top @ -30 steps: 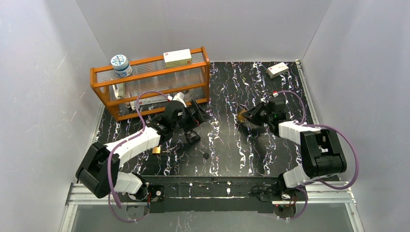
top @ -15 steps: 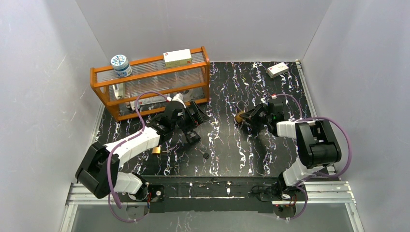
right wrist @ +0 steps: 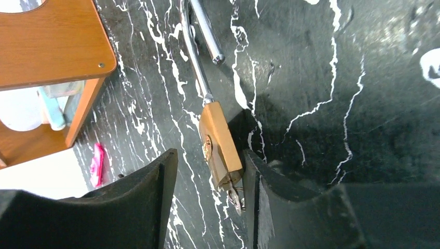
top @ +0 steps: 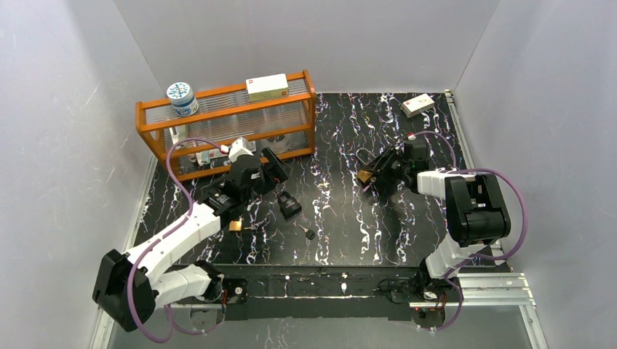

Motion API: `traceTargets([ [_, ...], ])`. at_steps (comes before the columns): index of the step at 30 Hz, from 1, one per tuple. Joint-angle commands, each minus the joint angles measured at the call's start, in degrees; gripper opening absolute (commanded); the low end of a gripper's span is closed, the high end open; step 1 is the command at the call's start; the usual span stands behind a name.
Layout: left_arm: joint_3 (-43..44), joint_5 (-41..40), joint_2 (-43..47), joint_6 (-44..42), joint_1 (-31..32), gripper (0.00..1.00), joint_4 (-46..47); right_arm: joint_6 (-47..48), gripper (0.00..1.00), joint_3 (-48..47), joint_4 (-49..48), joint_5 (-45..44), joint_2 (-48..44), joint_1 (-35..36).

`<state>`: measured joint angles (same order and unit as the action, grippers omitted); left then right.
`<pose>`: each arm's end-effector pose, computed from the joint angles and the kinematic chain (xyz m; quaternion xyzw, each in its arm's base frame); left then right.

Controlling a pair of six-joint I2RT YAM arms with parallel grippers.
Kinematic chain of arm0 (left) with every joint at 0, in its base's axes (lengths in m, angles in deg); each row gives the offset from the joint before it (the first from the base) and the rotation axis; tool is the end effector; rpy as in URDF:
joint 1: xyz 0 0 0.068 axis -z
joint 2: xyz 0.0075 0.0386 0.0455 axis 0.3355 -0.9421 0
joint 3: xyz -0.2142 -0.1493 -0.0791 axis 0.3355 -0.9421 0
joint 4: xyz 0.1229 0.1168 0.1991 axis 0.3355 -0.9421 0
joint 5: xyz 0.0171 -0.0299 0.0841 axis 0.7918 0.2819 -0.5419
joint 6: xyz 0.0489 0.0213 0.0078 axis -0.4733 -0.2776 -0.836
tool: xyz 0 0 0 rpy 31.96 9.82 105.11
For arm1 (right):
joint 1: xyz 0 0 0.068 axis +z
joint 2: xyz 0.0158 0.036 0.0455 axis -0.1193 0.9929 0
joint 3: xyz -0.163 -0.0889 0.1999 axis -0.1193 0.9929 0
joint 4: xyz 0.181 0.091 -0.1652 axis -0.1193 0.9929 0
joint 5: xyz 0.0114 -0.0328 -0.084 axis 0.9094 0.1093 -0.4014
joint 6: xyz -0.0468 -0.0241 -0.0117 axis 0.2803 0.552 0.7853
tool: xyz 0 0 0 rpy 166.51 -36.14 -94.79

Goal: Unlock with the key

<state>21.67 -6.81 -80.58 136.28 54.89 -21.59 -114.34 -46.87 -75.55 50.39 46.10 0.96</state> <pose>0.2094 -0.1387 0.2761 -0.2043 0.8070 -0.3234 0.4499 0.3181 0.0554 0.1485 0.2261 0.8573 0.3355 0.3184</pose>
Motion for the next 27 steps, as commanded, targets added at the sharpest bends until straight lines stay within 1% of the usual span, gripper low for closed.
traceTargets([
  [1, 0.2, -10.4, 2.4, -2.6, -0.5, 0.91, -7.0, 4.9, 0.56, -5.3, 2.8, -2.5, -0.1, -0.7],
  [2, 0.4, -11.3, 2.7, -2.9, -0.5, 0.91, -7.7, 5.8, 0.58, -6.0, 4.2, -4.3, -0.4, -0.7],
  [6, 1.4, -13.3, 3.7, -4.4, -0.7, 0.93, -10.7, 9.6, 0.75, -8.9, 11.7, -11.8, -1.8, -1.1],
  [8, 1.8, -12.1, 4.5, -6.3, -0.7, 0.94, -10.5, 10.9, 0.80, -10.0, 14.7, -14.4, -2.6, -1.3],
  [12, 2.2, -9.4, 6.6, -11.2, -0.7, 0.98, -9.3, 12.6, 0.80, -11.6, 20.7, -16.3, -5.5, -1.2],
  [15, 2.6, -9.0, 9.0, -13.4, -0.7, 0.98, -10.5, 13.5, 0.79, -10.7, 22.2, -12.8, -10.4, -0.8],
  [18, 3.1, -10.7, 11.0, -13.3, -0.7, 0.98, -13.2, 14.7, 0.77, -8.8, 23.1, -9.1, -16.2, 1.0],
  [20, 3.2, -11.3, 12.1, -12.8, -0.7, 0.98, -15.1, 15.9, 0.77, -7.4, 23.9, -7.8, -20.1, 3.9],
  [22, 2.9, -10.9, 13.3, -12.5, -0.7, 0.98, -16.0, 15.9, 0.76, -6.1, 25.1, -8.3, -23.6, 8.0],
  [27, 2.2, -8.1, 17.6, -12.2, -0.7, 0.96, -16.3, 11.7, 0.74, -4.5, 29.9, -12.3, -28.5, 20.0],
])
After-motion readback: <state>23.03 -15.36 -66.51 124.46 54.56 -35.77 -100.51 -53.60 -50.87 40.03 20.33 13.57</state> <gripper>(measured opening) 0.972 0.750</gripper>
